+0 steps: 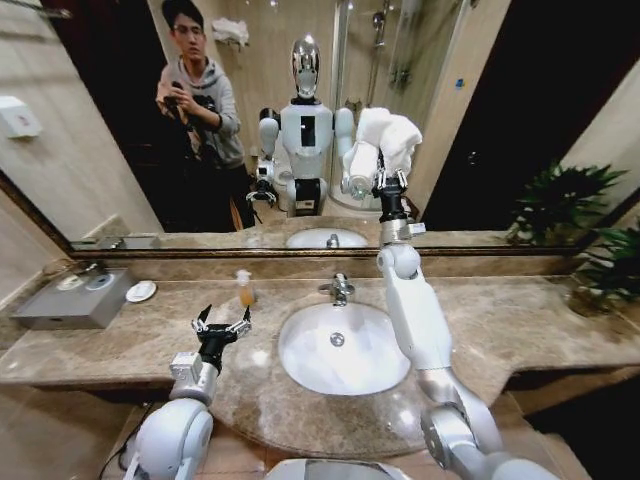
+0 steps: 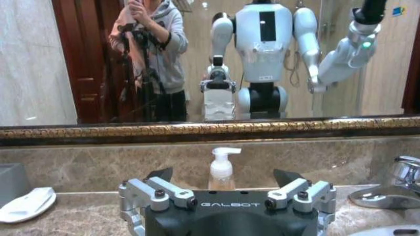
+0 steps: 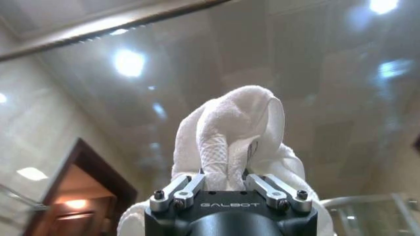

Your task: Pick up the towel from the sink counter and wipe the mirror surface.

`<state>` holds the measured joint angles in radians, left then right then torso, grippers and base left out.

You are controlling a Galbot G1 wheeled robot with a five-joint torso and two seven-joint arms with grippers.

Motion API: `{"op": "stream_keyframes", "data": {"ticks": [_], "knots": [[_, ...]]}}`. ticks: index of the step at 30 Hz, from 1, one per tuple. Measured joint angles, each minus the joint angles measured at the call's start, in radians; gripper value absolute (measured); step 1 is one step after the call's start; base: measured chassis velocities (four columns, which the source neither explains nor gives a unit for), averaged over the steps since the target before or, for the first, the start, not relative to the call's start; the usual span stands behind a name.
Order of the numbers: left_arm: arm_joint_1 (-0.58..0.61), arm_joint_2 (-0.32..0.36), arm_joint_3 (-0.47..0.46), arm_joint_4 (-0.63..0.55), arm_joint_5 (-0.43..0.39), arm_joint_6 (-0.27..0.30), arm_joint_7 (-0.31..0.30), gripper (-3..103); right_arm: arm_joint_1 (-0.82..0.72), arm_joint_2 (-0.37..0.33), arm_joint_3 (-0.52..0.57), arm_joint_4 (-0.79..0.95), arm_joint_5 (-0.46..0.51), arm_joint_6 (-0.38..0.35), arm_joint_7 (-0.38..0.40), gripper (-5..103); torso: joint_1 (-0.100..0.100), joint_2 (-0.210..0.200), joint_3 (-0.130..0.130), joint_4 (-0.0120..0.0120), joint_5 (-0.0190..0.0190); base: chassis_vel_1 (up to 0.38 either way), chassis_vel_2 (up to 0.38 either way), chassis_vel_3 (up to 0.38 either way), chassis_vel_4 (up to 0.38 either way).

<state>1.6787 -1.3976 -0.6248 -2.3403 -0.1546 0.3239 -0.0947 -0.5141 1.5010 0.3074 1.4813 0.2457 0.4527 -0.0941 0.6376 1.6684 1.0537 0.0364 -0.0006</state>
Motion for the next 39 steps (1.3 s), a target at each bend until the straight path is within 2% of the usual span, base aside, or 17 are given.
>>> {"op": "stream_keyframes", "data": {"ticks": [6, 10, 11, 13, 14, 17, 21, 23, 29, 33, 39], "knots": [[0.000, 0.000, 0.000, 0.000, 0.000, 0.000, 0.001, 100, 0.042, 0.026, -0.036, -0.039, -0.024, 0.008, -0.005, 17, 0.000, 0.000, 0.000, -0.0012, 0.0006, -0.065, -0.072, 0.043, 0.033], [0.000, 0.000, 0.000, 0.000, 0.000, 0.000, 0.001, 100, 0.113, 0.035, 0.001, -0.097, -0.060, 0.004, 0.066, 17, 0.000, 0.000, 0.000, -0.0002, 0.0006, -0.029, -0.029, 0.015, 0.007], [0.000, 0.000, 0.000, 0.000, 0.000, 0.000, 0.001, 100, 0.113, 0.035, 0.001, -0.097, -0.060, 0.004, 0.066, 17, 0.000, 0.000, 0.000, -0.0002, 0.0006, 0.000, 0.000, 0.000, 0.000], [0.000, 0.000, 0.000, 0.000, 0.000, 0.000, 0.001, 100, 0.141, 0.023, 0.042, -0.103, -0.093, -0.008, 0.125, 17, 0.000, 0.000, 0.000, -0.0003, 0.0003, 0.000, 0.000, 0.000, 0.000], [0.000, 0.000, 0.000, 0.000, 0.000, 0.000, 0.001, 100, 0.141, 0.023, 0.042, -0.103, -0.093, -0.008, 0.125, 17, 0.000, 0.000, 0.000, -0.0003, 0.0003, 0.000, 0.000, 0.000, 0.000], [0.000, 0.000, 0.000, 0.000, 0.000, 0.000, 0.001, 100, 0.173, 0.003, 0.088, -0.093, -0.112, -0.028, 0.194, 17, 0.000, 0.000, 0.000, -0.0008, 0.0006, 0.000, 0.000, 0.000, 0.000], [0.000, 0.000, 0.000, 0.000, 0.000, 0.000, 0.001, 100, 0.207, 0.002, 0.090, -0.089, -0.107, -0.051, 0.218, 17, 0.000, 0.000, 0.000, -0.0012, 0.0008, 0.000, 0.000, 0.000, 0.000], [0.000, 0.000, 0.000, 0.000, 0.000, 0.000, 0.001, 100, 0.220, 0.010, 0.074, -0.091, -0.105, -0.057, 0.217, 17, 0.000, 0.000, 0.000, -0.0011, 0.0007, 0.000, 0.000, 0.000, 0.000], [0.000, 0.000, 0.000, 0.000, 0.000, 0.000, 0.000, 100, 0.276, 0.101, -0.029, -0.127, -0.120, -0.058, 0.153, 17, 0.000, 0.000, 0.000, 0.0004, 0.0002, 0.000, 0.000, 0.000, 0.000], [0.000, 0.000, 0.000, 0.000, 0.000, 0.000, 0.000, 100, 0.304, 0.107, -0.100, -0.167, -0.152, -0.048, 0.136, 17, 0.000, 0.000, 0.000, -0.0001, 0.0001, 0.000, 0.000, 0.000, 0.000], [0.000, 0.000, 0.000, 0.000, 0.000, 0.000, 0.000, 100, 0.342, 0.107, -0.136, -0.241, -0.195, -0.026, 0.119, 17, 0.000, 0.000, 0.000, -0.0008, 0.0005, 0.000, 0.000, 0.000, 0.000]]}}
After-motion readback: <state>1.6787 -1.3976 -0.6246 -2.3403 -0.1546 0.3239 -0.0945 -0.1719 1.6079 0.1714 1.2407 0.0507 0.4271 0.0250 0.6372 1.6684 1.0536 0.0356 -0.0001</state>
